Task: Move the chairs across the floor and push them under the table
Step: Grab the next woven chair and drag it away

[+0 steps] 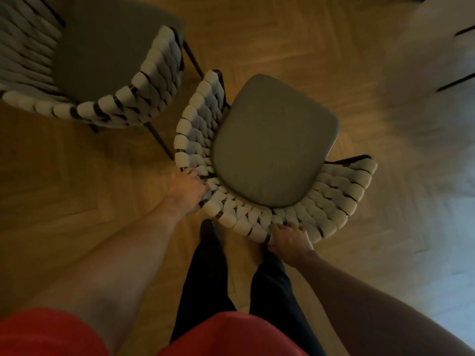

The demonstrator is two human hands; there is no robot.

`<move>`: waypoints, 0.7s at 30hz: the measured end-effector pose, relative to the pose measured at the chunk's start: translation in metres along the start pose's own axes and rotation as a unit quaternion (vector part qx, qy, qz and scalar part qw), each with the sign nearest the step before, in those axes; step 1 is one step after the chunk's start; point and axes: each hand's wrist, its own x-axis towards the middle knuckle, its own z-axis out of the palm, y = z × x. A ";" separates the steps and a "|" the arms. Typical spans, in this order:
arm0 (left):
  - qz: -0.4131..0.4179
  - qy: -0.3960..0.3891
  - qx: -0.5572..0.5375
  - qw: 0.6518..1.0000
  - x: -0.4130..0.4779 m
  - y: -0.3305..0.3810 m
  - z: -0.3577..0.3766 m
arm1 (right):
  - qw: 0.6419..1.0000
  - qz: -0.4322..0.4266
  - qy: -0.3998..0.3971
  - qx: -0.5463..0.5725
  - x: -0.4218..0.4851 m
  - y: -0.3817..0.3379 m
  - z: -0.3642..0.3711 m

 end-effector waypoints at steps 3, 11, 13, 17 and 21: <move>-0.033 -0.019 -0.026 0.999 -0.006 0.031 0.005 | 0.999 -0.027 -0.005 -0.030 -0.009 0.025 0.006; -0.132 -0.052 -0.098 0.985 -0.023 0.158 0.002 | 0.988 -0.092 -0.001 -0.125 -0.033 0.122 0.019; -0.149 -0.066 -0.119 0.980 -0.025 0.190 0.002 | 0.987 -0.089 -0.016 -0.134 -0.037 0.143 0.014; -0.181 -0.061 -0.160 0.968 -0.032 0.250 0.009 | 0.972 -0.128 -0.018 -0.195 -0.033 0.180 0.018; -0.211 -0.095 -0.184 0.955 -0.042 0.287 0.020 | 0.945 -0.211 -0.010 -0.251 -0.028 0.198 0.032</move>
